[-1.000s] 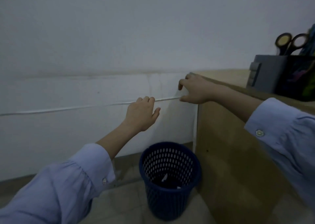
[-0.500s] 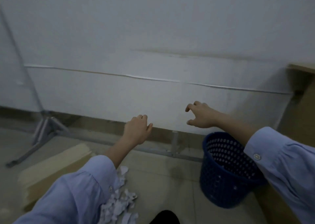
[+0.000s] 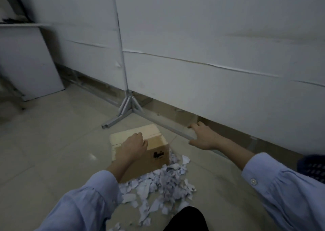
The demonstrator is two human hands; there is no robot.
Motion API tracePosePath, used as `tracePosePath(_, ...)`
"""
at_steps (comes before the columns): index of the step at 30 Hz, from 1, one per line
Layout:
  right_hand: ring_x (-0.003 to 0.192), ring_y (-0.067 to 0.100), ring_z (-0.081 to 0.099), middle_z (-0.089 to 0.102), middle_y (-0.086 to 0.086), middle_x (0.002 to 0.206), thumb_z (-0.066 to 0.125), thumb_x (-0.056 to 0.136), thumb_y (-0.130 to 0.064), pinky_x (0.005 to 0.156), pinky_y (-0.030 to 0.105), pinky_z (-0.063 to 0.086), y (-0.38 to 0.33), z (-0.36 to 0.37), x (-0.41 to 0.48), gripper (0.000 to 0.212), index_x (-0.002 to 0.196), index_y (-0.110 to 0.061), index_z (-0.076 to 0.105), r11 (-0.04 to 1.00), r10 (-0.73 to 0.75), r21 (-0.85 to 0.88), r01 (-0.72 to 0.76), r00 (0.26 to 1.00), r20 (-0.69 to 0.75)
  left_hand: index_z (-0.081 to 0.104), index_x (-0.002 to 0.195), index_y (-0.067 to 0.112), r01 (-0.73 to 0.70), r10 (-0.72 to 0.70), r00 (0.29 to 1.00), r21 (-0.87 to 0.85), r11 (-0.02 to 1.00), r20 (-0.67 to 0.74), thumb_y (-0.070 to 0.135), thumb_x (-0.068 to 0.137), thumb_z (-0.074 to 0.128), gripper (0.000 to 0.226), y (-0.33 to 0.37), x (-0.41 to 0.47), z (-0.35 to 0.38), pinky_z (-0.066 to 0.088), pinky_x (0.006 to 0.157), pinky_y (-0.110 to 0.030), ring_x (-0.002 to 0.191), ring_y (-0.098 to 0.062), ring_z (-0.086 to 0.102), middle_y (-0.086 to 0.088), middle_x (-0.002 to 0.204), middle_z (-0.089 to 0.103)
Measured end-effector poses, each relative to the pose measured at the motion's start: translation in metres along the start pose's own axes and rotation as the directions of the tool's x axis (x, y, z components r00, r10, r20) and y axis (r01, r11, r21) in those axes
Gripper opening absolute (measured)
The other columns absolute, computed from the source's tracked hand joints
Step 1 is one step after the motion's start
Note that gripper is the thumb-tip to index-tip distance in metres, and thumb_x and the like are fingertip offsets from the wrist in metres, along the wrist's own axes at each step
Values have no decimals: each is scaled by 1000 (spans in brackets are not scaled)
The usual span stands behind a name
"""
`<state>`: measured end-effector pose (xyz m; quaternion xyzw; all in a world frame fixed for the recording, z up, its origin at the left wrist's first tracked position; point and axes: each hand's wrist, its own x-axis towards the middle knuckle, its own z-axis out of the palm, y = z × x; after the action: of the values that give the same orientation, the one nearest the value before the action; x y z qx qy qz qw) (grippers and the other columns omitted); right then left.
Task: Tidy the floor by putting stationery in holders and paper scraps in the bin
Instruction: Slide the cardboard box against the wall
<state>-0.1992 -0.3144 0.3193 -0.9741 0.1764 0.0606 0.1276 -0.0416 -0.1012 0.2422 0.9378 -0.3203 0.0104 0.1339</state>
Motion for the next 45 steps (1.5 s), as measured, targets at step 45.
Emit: tracePosePath(45, 105, 24, 54, 53, 9, 122, 60, 89, -27, 79, 29, 51, -12, 180, 219, 62, 139, -5, 31, 657, 149, 634, -408, 895, 421, 55, 105, 4, 742, -697, 570, -637, 209, 435, 26, 97, 43, 26, -150, 27, 124, 52, 83, -37, 92, -30, 56, -16, 103, 57)
